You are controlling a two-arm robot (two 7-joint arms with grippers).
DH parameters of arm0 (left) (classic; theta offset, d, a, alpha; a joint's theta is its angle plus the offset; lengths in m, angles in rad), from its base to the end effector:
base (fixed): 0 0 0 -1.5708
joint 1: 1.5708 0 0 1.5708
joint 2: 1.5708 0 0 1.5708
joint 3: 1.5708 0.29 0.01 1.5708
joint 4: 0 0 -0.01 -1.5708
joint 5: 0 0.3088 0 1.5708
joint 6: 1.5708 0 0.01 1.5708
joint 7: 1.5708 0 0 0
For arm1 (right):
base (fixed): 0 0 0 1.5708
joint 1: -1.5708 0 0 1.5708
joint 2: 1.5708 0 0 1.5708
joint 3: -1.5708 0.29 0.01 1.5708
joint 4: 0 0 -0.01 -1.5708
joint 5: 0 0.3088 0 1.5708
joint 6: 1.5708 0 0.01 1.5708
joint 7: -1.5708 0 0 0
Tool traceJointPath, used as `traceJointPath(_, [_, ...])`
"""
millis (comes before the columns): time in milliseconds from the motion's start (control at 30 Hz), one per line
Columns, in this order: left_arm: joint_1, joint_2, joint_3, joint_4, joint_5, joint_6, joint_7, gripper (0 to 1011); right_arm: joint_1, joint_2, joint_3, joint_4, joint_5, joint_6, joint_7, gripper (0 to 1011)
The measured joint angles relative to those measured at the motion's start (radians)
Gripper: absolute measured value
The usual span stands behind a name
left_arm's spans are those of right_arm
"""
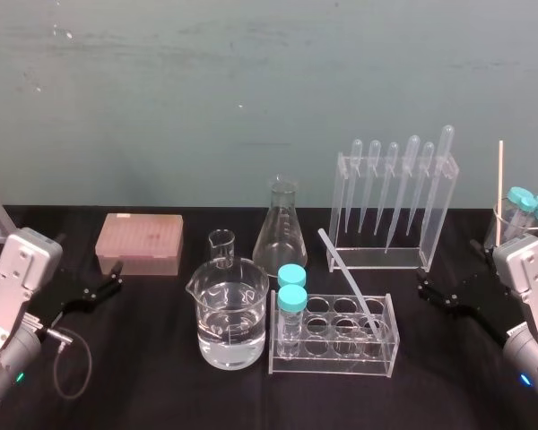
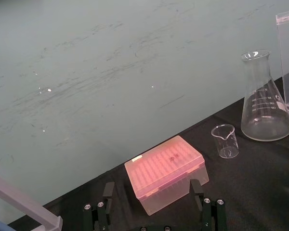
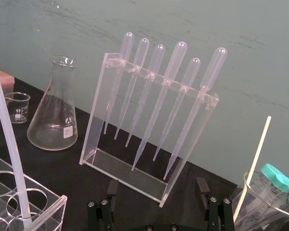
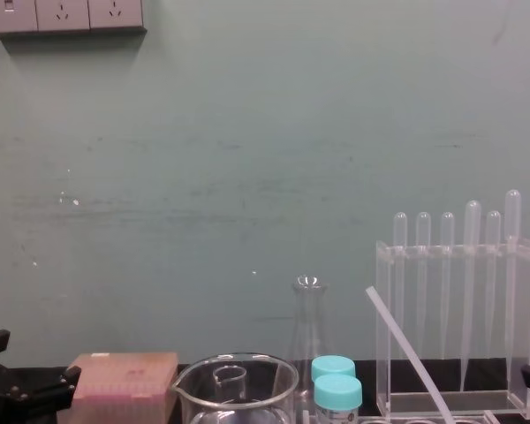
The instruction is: Pick up the stirring rod with one hand, then place it down.
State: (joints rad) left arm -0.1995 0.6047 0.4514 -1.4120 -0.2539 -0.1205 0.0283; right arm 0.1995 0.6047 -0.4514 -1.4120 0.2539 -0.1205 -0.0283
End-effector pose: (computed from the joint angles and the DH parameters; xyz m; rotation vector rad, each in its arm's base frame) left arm 0.3581 0.0827 -0.3023 0.3045 -0.2850 1.2480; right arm 0.3581 -0.0827 -0.3023 -0.3045 -0.2850 -1.2480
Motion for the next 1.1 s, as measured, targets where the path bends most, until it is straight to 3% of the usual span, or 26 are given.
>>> traceJointPath(1100, [0.000, 0.000, 0.000, 0.000, 0.000, 0.000, 0.000, 1000, 0.000, 0.000, 0.000, 0.000, 0.000, 0.000, 0.000, 1000])
